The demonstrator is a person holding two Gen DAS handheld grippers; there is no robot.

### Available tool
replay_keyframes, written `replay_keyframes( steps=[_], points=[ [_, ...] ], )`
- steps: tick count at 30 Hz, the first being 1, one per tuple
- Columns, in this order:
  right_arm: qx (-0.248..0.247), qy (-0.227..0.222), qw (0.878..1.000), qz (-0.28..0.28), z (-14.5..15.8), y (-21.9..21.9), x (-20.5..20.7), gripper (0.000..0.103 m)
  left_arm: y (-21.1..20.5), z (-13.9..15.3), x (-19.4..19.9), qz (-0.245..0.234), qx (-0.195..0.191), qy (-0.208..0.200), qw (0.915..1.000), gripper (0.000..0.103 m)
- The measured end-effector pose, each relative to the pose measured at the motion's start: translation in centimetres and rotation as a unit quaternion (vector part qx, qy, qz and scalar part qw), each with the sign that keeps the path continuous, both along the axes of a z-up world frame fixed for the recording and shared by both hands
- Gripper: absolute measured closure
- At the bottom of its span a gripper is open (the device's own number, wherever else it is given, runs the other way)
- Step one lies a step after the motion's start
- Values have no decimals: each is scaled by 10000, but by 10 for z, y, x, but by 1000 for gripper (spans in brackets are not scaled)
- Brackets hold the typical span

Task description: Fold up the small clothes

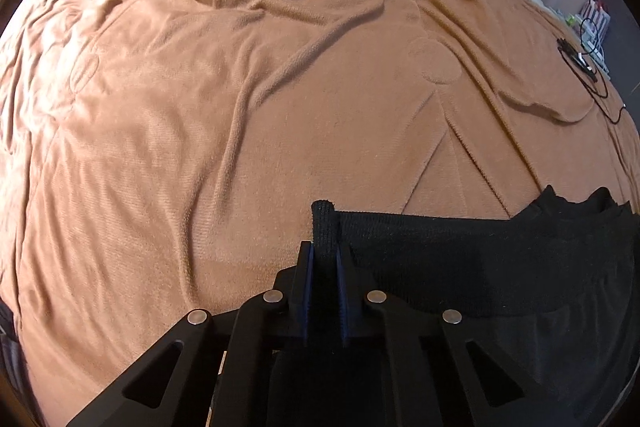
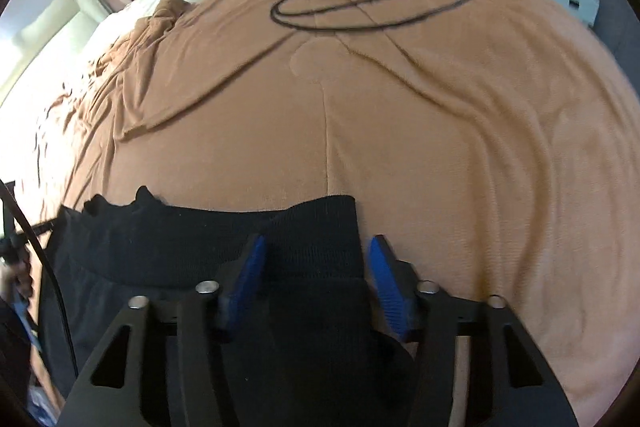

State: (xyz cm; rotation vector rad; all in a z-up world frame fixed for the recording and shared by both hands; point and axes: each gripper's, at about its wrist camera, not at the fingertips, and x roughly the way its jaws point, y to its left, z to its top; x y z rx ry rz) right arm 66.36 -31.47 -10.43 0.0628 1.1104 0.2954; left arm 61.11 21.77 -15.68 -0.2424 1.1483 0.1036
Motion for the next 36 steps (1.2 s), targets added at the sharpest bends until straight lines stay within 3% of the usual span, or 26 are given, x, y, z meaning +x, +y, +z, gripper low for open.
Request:
replay_keyframes(
  steps=[4, 6, 14, 18, 21, 27, 30, 33, 35, 36],
  points=[
    [-59, 87, 9999, -117, 4, -7, 10, 101, 8, 16, -6, 170, 71, -349, 9992, 95],
    [10, -107, 9999, -90, 14, -9, 3, 102, 13, 23, -10, 218, -18, -478, 9986, 95],
    [48, -836, 9962, -222, 52, -14, -28, 103, 16, 40, -13, 286, -55, -702, 9971, 97],
    [-186, -1044, 9940, -282, 53, -8, -39, 103, 12, 39, -8, 337, 28, -747, 9966, 99],
    [-227, -1026, 9939, -344, 48, -9, -39, 103, 11, 30, -1, 408, 83, -664, 9969, 99],
    [-600, -823, 9938, -441, 30, 2, -26, 103, 13, -6, 15, 449, 21, -53, 9990, 99],
    [-874, -472, 9943, -383, 12, 11, -14, 103, 12, -4, 16, 484, 30, -19, 9988, 98],
    [-1022, -477, 9933, -267, 12, 19, -15, 101, 12, 8, 11, 483, -45, -87, 9988, 96],
    [-1106, -536, 9922, -211, 20, 22, -20, 94, 10, 16, 6, 436, 18, -114, 9990, 94],
    [-1155, -527, 9917, -206, 24, 24, -24, 77, 10, 20, 2, 421, 9, -128, 9990, 92]
  ],
)
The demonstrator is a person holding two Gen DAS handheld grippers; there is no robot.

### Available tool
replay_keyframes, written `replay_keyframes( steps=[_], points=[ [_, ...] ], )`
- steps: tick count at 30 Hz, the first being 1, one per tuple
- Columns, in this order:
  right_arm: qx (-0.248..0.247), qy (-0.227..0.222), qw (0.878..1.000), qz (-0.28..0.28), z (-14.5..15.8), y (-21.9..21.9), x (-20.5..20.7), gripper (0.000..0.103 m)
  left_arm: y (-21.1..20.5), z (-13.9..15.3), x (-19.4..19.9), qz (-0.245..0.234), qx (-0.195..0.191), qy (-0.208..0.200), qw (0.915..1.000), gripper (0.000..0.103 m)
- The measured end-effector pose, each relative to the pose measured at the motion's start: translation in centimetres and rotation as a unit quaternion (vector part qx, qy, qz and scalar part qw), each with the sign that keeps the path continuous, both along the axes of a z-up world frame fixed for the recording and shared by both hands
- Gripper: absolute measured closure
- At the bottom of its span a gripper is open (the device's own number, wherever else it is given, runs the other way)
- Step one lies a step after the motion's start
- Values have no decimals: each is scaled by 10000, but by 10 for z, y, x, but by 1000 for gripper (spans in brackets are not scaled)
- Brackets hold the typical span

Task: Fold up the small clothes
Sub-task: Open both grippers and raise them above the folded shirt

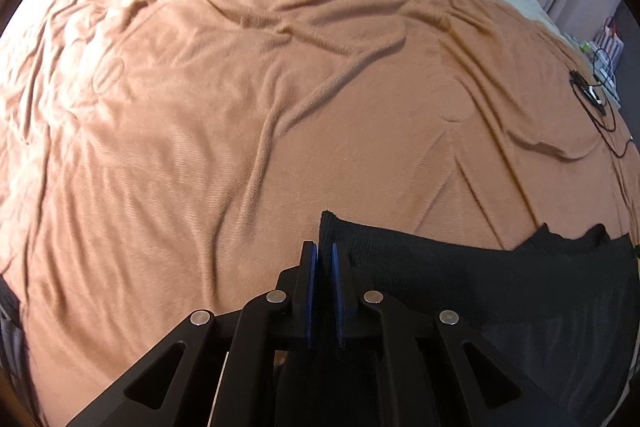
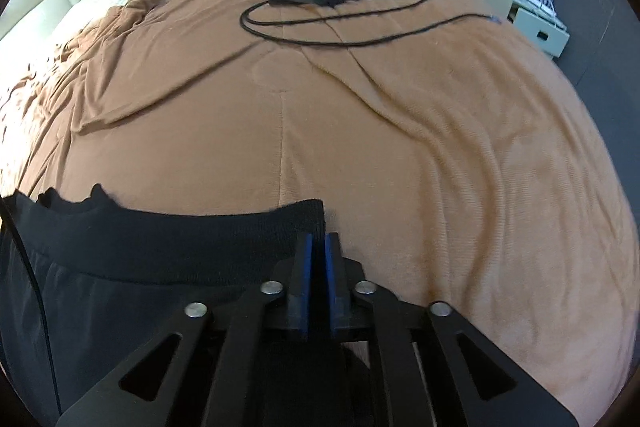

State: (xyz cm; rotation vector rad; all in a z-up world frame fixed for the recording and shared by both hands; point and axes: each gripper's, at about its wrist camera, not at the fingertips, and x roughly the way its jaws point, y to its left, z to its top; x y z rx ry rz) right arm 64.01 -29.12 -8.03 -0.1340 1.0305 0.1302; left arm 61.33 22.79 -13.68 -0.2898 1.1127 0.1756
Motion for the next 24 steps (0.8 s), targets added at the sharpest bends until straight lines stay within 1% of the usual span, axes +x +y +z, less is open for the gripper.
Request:
replay_keyframes(
  steps=[1, 2, 3, 4, 5, 6, 8, 9, 10, 12, 13, 15, 17, 19, 21, 24],
  points=[
    [-14, -11, 10000, 16, 5, 1, -4, 50, 1, 3, -4, 1, -36, -14, 10000, 90],
    [-25, -73, 10000, 35, 10, 2, -8, 39, 2, 8, -9, 12, -74, -37, 10000, 83],
    [-70, -180, 9998, 60, 19, 2, -15, 30, 0, 12, -12, 25, -85, -66, 9999, 72],
    [-118, -232, 9996, 96, 25, 4, -20, 29, 1, 18, -17, 44, -80, -119, 9999, 66],
    [-148, -224, 9995, 153, 31, 7, -25, 29, 2, 25, -24, 70, -66, -189, 9998, 52],
    [-107, -177, 9995, 222, 36, 10, -31, 29, 1, 31, -30, 89, -53, -252, 9996, 42],
    [-88, -187, 9993, 297, 45, 14, -46, 27, 2, 46, -44, 111, -58, -406, 9991, 35],
    [-101, -229, 9991, 338, 52, 14, -55, 23, 1, 52, -49, 111, -70, -444, 9989, 32],
    [-97, -253, 9990, 365, 58, 15, -63, 21, 1, 59, -56, 108, -78, -485, 9987, 31],
    [-19, -251, 9990, 382, 70, 12, -80, 20, 1, 73, -74, 116, -60, -577, 9982, 23],
    [29, -229, 9990, 370, 74, 11, -86, 18, 2, 80, -83, 130, -60, -636, 9979, 22],
    [143, -160, 9994, 285, 82, 5, -99, 17, 3, 92, -100, 158, -120, -746, 9970, 17],
    [200, -114, 9995, 207, 93, -4, -111, 17, 5, 101, -118, 221, -174, -816, 9963, 15],
    [345, -85, 9991, 215, 104, -8, -125, 14, 5, 108, -133, 286, -227, -880, 9955, 14],
    [328, -128, 9991, 229, 113, -11, -141, 12, 2, 113, -149, 324, -281, -934, 9947, 14],
    [404, -155, 9989, 205, 124, -17, -161, 11, -5, 115, -173, 333, -376, -995, 9938, 14]
  ],
)
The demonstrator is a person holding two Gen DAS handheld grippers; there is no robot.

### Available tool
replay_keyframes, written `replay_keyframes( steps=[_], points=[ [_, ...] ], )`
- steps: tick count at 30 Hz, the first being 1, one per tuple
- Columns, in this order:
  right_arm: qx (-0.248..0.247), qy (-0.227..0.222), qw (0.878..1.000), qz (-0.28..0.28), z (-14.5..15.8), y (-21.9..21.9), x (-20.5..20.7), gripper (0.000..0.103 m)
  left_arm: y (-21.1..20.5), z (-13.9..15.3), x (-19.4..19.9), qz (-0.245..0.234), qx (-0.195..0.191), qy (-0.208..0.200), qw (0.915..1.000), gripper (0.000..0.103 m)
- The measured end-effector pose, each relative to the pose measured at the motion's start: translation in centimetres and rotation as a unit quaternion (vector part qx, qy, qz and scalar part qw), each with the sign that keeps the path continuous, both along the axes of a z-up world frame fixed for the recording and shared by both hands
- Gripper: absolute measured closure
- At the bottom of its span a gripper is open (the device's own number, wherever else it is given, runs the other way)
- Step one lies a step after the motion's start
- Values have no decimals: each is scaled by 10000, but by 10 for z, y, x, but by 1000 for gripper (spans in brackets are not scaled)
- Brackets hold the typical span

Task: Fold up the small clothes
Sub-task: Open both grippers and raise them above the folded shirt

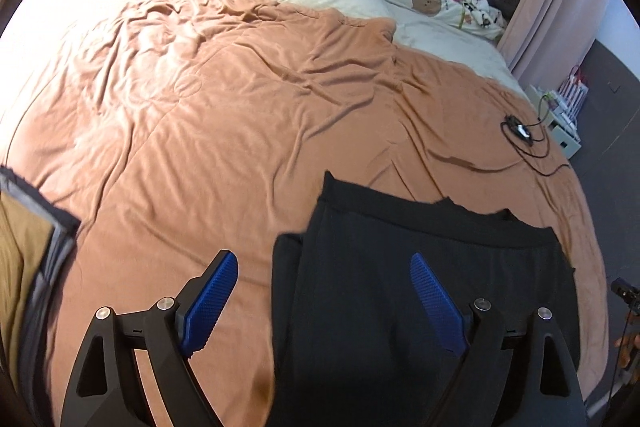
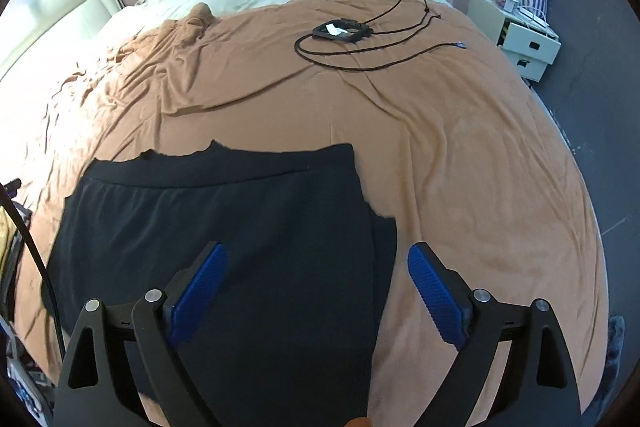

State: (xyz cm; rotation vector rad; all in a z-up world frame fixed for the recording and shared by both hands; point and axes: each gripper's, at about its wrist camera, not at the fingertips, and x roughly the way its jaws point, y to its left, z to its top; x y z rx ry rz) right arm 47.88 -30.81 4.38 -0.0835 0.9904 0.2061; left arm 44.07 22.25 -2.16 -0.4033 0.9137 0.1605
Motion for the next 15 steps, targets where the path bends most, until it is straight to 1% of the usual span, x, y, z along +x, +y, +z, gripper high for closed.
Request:
replay_keyframes(
  steps=[4, 7, 9, 15],
  points=[
    [246, -87, 9996, -79, 6, -13, -30, 11, -14, -7, -25, -74, -53, 18, 10000, 14],
    [239, -96, 9996, -88, -1, -17, -53, 11, -23, -14, -41, -125, -68, 62, 9999, 14],
    [322, -51, 9994, -72, -4, -19, -65, 11, -27, -18, -53, -123, -95, 64, 9999, 14],
    [345, -170, 9991, -199, -5, -31, -96, 11, -30, -29, -79, 2, -158, 86, 9998, 14]
  ],
)
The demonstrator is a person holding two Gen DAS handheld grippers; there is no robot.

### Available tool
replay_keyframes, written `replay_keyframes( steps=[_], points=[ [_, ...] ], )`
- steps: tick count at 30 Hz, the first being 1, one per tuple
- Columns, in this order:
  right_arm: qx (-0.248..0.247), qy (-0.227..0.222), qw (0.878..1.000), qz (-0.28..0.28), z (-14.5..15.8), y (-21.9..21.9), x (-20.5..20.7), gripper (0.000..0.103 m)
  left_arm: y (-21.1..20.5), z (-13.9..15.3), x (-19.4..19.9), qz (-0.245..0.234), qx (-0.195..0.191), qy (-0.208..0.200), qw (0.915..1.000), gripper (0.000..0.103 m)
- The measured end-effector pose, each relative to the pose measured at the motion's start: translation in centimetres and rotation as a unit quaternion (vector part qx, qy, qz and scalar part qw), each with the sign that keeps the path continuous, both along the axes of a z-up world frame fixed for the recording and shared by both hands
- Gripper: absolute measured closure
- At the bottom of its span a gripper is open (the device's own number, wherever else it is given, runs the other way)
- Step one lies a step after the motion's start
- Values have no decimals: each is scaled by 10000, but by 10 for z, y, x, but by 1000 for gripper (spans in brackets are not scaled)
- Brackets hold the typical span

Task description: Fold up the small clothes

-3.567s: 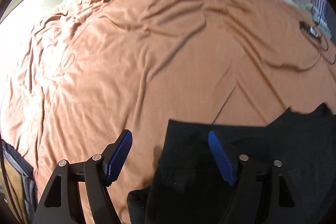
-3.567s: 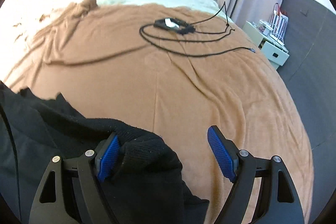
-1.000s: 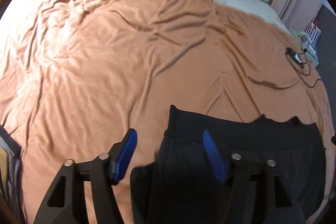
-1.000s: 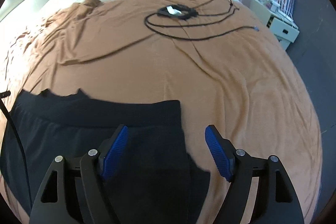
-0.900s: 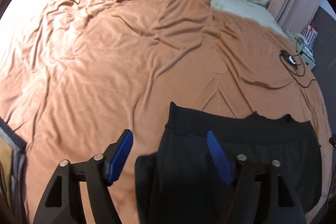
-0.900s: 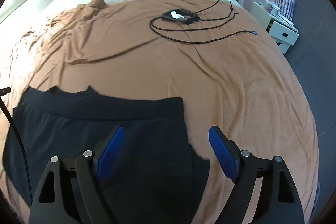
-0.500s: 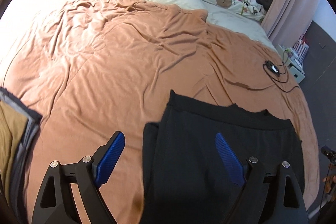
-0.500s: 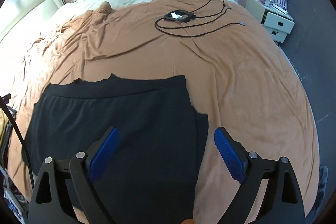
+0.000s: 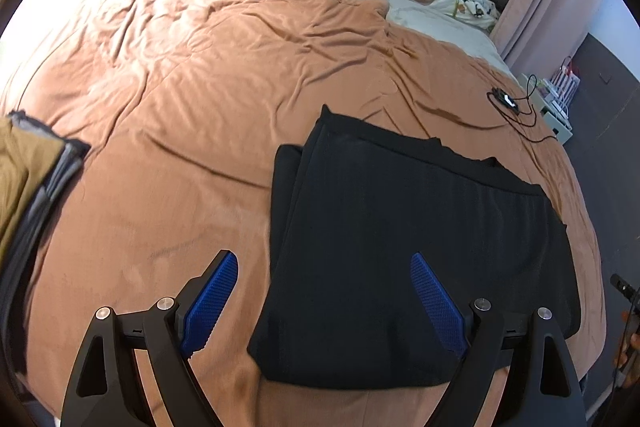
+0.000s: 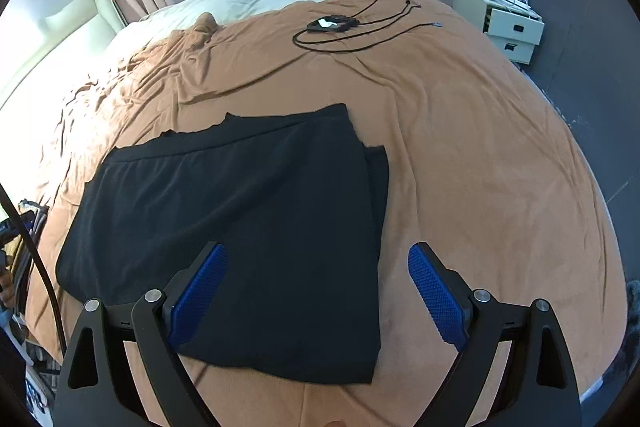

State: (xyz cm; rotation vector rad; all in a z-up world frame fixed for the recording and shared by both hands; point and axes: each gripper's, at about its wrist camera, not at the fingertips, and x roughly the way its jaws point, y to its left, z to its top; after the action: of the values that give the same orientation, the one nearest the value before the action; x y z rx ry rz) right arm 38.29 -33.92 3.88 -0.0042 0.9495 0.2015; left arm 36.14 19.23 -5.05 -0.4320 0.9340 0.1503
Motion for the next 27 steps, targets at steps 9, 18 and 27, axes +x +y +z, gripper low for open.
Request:
replay_keyframes(
  steps=[9, 18, 27],
  points=[
    [109, -102, 9997, -217, -12, -9, -38, 11, -2, -24, -38, 146, -213, 21, 9997, 14],
    [684, 104, 9959, -581, -41, -30, -64, 14, 4, -58, -69, 455, -863, 191, 9950, 24],
    [1529, 452, 9834, -861, -73, -55, -76, 28, -2, -90, -82, 560, -1833, 406, 9806, 33]
  ],
)
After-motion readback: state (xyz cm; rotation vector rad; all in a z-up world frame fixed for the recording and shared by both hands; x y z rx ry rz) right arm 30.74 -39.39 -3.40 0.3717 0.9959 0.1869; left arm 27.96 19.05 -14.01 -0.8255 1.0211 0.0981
